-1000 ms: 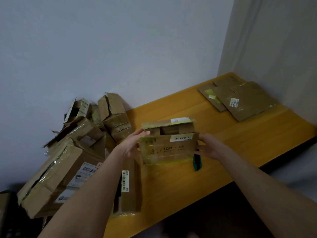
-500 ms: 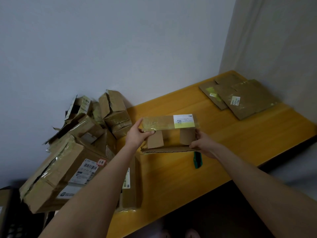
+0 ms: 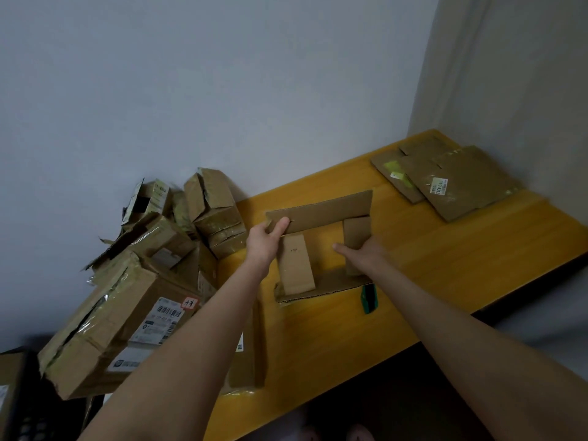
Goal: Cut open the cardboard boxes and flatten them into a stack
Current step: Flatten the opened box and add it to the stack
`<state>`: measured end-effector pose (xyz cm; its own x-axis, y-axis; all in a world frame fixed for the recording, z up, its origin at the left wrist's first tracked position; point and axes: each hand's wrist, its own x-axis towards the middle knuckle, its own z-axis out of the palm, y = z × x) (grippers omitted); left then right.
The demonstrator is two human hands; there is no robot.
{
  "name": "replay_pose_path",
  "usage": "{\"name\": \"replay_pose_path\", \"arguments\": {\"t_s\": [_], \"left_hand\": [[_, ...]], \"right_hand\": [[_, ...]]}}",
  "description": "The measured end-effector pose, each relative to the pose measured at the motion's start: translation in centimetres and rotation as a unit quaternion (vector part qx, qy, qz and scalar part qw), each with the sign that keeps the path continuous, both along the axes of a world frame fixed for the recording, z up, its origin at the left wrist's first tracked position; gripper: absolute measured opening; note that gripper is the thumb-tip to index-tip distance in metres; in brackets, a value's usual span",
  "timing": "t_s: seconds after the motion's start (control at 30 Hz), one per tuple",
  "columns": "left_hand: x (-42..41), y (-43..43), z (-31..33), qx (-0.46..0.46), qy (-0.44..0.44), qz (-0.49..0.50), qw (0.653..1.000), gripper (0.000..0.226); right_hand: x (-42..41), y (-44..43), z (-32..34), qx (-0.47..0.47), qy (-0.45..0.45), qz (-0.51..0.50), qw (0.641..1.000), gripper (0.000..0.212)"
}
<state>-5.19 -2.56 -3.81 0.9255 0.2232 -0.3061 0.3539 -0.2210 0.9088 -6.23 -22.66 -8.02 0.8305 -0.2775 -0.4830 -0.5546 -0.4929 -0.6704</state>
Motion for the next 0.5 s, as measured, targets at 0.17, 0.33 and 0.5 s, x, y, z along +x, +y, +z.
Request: {"name": "replay_pose_path", "arguments": {"t_s": [0.17, 0.33, 0.5], "left_hand": [[0.2, -0.1, 0.7, 0.001, 0.009, -0.006, 1.000, 0.058], [0.4, 1.7, 0.2, 0.002, 0.018, 0.025, 1.000, 0.060], [-0.2, 2.0, -0.2, 0.003, 0.012, 0.001, 1.000, 0.070]], "right_hand": [[0.3, -0.3, 0.1, -0.079, -0.008, 0.016, 0.997, 0.069], [0.2, -1.4, 0.2, 0.140, -0.051, -0.053, 0.987, 0.045], [0.0, -2.5, 0.8, 0.336, 0.000, -0.149, 0.930, 0.039]]}}
